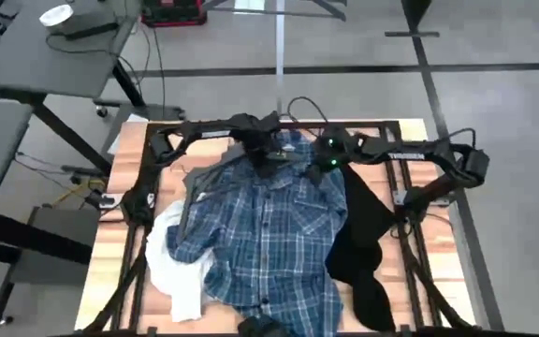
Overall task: Hang clothes
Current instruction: Hang the blue long sleeve polo on the rack
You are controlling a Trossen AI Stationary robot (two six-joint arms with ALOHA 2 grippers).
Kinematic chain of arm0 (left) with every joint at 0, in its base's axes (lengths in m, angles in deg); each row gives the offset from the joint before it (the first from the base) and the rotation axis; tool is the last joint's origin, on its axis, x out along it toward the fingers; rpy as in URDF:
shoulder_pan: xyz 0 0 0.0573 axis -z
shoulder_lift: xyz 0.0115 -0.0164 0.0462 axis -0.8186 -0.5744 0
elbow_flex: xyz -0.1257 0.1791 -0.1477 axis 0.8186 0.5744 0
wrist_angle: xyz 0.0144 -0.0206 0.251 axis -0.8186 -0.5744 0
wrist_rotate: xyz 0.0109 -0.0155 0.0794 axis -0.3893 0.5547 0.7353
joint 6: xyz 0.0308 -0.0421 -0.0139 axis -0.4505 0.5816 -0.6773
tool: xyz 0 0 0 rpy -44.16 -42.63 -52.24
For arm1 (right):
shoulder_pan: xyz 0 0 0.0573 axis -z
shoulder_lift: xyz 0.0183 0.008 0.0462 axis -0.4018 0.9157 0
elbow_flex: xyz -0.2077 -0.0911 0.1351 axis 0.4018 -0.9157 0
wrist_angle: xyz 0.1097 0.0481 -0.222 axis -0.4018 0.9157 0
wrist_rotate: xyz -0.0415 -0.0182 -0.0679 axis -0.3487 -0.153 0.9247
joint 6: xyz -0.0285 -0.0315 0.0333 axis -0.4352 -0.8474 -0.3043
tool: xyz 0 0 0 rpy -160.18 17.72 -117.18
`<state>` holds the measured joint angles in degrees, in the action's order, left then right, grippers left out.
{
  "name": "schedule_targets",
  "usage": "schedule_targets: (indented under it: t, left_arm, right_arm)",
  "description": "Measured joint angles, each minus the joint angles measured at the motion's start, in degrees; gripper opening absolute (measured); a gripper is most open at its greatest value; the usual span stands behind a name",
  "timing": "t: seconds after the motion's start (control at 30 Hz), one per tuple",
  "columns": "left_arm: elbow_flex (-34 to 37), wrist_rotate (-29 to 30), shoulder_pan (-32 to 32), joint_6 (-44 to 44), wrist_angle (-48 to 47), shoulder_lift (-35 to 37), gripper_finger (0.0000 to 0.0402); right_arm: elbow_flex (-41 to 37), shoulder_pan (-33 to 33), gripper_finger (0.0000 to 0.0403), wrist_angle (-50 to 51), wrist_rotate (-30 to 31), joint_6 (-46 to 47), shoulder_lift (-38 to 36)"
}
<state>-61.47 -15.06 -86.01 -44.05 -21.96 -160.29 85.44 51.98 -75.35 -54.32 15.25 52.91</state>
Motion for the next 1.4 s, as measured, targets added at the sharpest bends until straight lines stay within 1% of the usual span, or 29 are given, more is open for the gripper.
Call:
schedule_targets:
  t: [0.17, 0.23, 0.3, 0.47, 0.63, 0.8, 0.97, 1.03, 1.1, 1.2, 1.33, 1.4]
  left_arm:
    - [0.0, 2.84, -2.3, -0.83, -5.57, 0.11, 0.0127]
    - [0.0, 5.04, -2.76, -2.21, -7.61, 0.11, 0.0127]
    - [0.0, 6.77, -3.21, -3.23, -9.36, 0.11, 0.0127]
    - [0.0, 7.38, -5.13, -3.94, -14.48, 0.11, 0.0127]
    - [0.0, 7.27, -5.71, -5.29, -18.04, 0.62, 0.0127]
    - [0.03, 7.92, -5.86, -7.06, -21.88, 3.2, 0.0127]
    - [0.08, 10.93, -6.36, -7.4, -24.46, 7.75, 0.0127]
    - [2.06, 11.15, -7.22, -7.45, -22.66, 9.58, 0.0127]
    - [4.73, 9.88, -8.33, -6.03, -19.6, 10.97, 0.0127]
    - [8.92, 5.77, -9.29, -4.2, -15.45, 13.17, 0.0127]
    - [15.44, 3.84, -9.18, -1.18, -5.68, 15.69, 0.0127]
    - [18.09, 2.04, -9.18, 2.08, -2.34, 16.23, 0.0127]
  right_arm:
    - [-3.73, -0.52, 0.0246, -1.25, 1.27, 1.2, 0.02]
    - [-5.14, -0.61, 0.0246, -0.17, 1.35, 1.04, 0.02]
    - [-6.52, -0.66, 0.0246, 2.16, 1.35, 0.79, 0.02]
    - [-9.34, -0.61, 0.0246, 7.57, 1.06, -1.29, -0.52]
    - [-9.55, -0.79, 0.0246, 15.18, 0.4, -3.64, -2.04]
    - [-10.01, -0.91, 0.0246, 19.33, 0.65, -3.69, -4.92]
    - [-10.07, -0.94, 0.0246, 22.29, 0.83, -4.6, -5.84]
    - [-10.07, -0.94, 0.0246, 22.71, 0.88, -5.15, -5.78]
    - [-10.07, -0.94, 0.0246, 22.66, 0.87, -5.88, -5.73]
    - [-10.09, -0.94, 0.0246, 21.72, 0.9, -5.19, -5.73]
    - [-10.13, -0.91, 0.0246, 19.1, 0.9, -4.53, -5.73]
    - [-10.13, -0.93, 0.0246, 18.69, 0.97, -4.22, -5.7]
